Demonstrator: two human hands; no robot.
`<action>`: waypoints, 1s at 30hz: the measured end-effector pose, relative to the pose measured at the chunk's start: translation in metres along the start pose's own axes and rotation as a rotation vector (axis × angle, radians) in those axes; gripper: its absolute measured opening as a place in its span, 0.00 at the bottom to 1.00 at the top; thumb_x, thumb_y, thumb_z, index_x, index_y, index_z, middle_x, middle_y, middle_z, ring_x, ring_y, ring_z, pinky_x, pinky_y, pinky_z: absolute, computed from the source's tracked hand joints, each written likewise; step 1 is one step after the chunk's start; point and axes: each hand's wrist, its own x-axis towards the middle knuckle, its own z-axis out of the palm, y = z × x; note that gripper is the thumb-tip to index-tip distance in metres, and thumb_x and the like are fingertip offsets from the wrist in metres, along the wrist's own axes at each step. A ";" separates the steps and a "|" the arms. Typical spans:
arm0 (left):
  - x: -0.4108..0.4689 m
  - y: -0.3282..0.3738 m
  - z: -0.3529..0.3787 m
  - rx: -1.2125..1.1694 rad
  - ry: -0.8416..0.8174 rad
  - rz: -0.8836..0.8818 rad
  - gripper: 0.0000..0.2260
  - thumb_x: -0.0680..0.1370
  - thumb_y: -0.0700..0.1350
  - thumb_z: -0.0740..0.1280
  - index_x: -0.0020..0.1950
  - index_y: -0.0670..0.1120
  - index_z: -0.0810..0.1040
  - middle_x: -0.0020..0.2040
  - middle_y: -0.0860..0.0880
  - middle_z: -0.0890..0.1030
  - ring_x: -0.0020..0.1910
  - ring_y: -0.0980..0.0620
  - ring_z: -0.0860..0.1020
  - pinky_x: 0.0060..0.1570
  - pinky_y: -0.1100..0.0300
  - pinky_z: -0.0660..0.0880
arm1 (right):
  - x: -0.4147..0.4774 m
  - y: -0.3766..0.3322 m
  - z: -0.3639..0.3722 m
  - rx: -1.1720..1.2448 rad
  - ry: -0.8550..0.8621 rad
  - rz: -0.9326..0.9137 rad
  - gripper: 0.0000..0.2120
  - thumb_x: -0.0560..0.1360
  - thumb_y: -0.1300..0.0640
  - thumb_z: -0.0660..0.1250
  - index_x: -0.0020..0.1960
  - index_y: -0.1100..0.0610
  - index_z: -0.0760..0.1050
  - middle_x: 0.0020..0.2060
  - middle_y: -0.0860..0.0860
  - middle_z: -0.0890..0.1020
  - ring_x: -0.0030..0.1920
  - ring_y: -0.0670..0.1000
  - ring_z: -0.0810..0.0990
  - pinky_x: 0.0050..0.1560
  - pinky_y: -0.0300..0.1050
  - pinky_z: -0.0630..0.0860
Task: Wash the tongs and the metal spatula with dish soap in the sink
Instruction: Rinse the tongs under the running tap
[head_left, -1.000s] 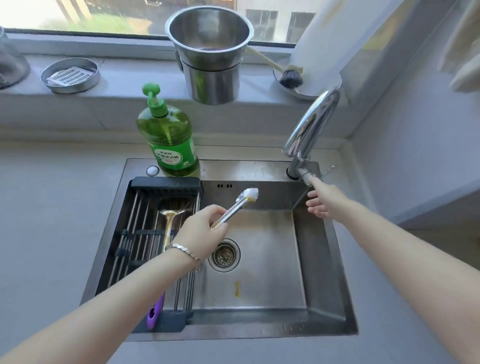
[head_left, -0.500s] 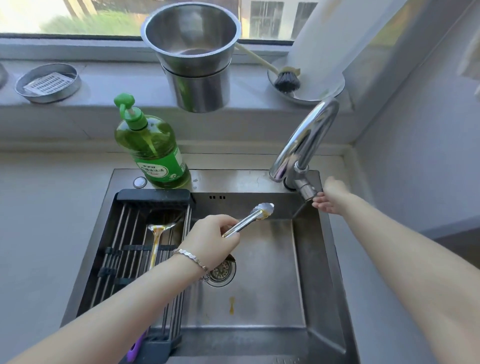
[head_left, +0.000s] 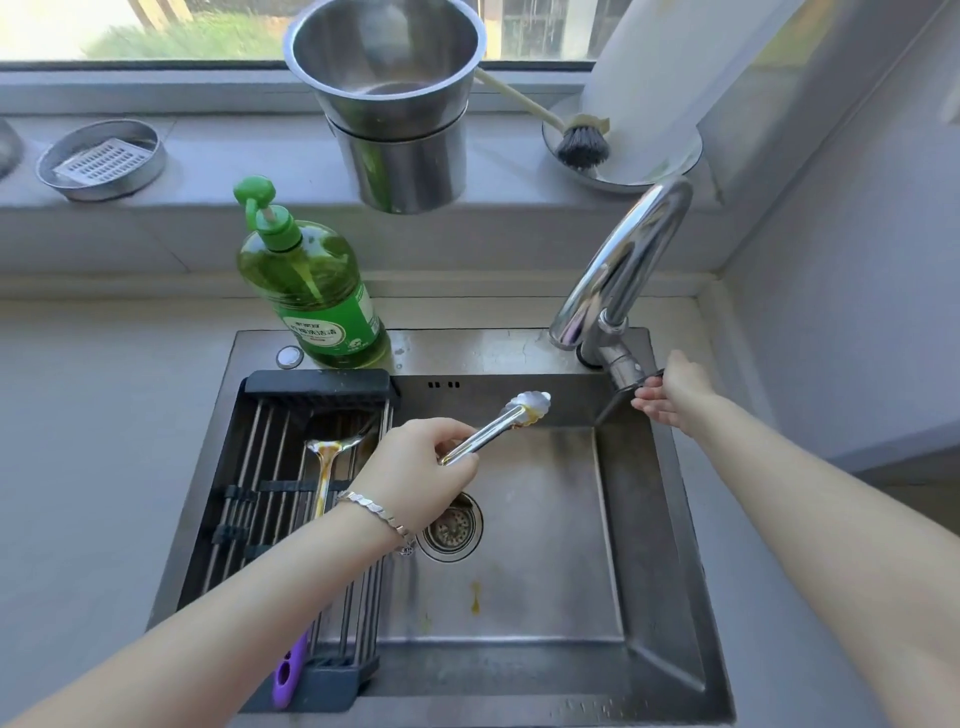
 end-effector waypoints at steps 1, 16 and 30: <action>-0.001 0.000 -0.001 -0.001 0.001 0.001 0.09 0.73 0.40 0.65 0.49 0.50 0.82 0.35 0.50 0.80 0.33 0.55 0.74 0.38 0.63 0.72 | -0.003 0.000 0.000 0.013 -0.023 0.008 0.24 0.80 0.47 0.46 0.47 0.65 0.72 0.60 0.61 0.77 0.34 0.53 0.76 0.29 0.38 0.73; -0.033 -0.006 0.002 -0.132 0.114 0.109 0.11 0.72 0.37 0.68 0.51 0.47 0.83 0.38 0.60 0.81 0.39 0.62 0.78 0.41 0.73 0.74 | -0.125 0.034 0.061 0.336 -0.422 -0.137 0.12 0.76 0.53 0.65 0.41 0.62 0.76 0.34 0.56 0.82 0.30 0.50 0.82 0.29 0.40 0.80; -0.030 -0.012 -0.008 -0.221 0.200 0.064 0.09 0.72 0.36 0.69 0.48 0.48 0.83 0.36 0.50 0.81 0.33 0.60 0.76 0.36 0.72 0.72 | -0.143 0.033 0.072 0.306 -0.647 -0.225 0.02 0.72 0.66 0.69 0.44 0.62 0.76 0.38 0.55 0.82 0.33 0.46 0.83 0.39 0.36 0.81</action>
